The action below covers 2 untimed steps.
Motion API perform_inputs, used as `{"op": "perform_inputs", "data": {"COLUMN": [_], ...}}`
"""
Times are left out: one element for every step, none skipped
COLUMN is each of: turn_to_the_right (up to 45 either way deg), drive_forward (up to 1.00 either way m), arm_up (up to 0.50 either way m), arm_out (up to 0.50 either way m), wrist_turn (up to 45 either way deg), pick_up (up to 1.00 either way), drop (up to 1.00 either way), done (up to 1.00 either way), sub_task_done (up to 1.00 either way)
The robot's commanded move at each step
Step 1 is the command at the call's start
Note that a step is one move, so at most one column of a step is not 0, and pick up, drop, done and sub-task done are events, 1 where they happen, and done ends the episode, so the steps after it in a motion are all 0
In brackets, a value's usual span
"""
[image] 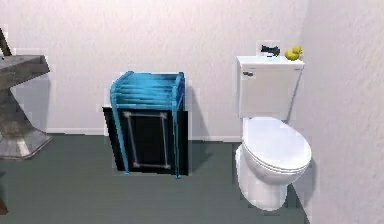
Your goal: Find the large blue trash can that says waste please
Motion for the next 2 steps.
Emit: {"op": "perform_inputs", "data": {"turn_to_the_right": [3.0,0.0], "drive_forward": [0.00,0.65], "arm_up": [0.00,0.00], "arm_out": [0.00,0.00], "wrist_turn": [0.0,0.0], "pick_up": [0.00,0.00], "drop": [0.00,0.00], "done": [0.00,0.00], "sub_task_done": [0.00,0.00]}}
